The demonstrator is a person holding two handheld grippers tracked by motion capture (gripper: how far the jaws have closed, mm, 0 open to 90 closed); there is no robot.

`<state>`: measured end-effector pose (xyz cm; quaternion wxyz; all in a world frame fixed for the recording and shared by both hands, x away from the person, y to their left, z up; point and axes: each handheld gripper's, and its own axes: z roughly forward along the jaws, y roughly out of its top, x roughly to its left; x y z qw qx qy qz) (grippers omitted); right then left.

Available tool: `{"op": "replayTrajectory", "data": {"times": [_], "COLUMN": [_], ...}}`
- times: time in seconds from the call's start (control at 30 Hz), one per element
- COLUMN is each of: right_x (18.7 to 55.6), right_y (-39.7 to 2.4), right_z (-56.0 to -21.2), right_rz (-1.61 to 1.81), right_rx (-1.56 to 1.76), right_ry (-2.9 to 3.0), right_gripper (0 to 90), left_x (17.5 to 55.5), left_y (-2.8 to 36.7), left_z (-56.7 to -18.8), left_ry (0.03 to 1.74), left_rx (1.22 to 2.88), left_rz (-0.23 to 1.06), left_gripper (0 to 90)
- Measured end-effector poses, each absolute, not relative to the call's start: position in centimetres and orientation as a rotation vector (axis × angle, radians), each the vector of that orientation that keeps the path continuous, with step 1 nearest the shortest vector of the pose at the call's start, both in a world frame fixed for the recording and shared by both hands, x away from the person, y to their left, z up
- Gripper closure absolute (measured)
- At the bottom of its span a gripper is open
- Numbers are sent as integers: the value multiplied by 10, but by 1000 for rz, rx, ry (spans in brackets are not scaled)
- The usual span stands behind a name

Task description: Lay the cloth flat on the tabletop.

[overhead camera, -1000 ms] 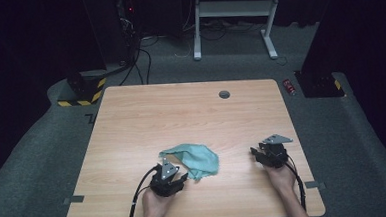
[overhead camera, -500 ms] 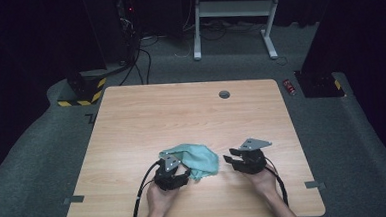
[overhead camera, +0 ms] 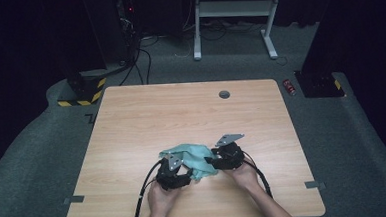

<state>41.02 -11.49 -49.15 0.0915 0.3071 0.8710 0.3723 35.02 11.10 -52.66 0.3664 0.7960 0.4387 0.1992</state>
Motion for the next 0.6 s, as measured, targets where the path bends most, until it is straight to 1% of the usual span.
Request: {"op": "replayTrajectory", "data": {"times": [0.2, 0.37, 0.6], "right_x": [409, 409, 412], "right_y": [-106, -110, -131], "right_z": [-493, -488, -478], "right_rz": [1056, 1075, 1090], "right_rx": [816, 837, 905], "right_ry": [2672, 2651, 2565], "right_gripper": [873, 893, 894], "left_x": [350, 350, 350], "left_y": [111, 111, 111], "left_z": [-527, -527, -527], "left_ry": [1128, 1127, 1129], "left_rx": [2045, 2047, 2045], "left_rz": [513, 514, 514], "left_gripper": [339, 338, 336]}}
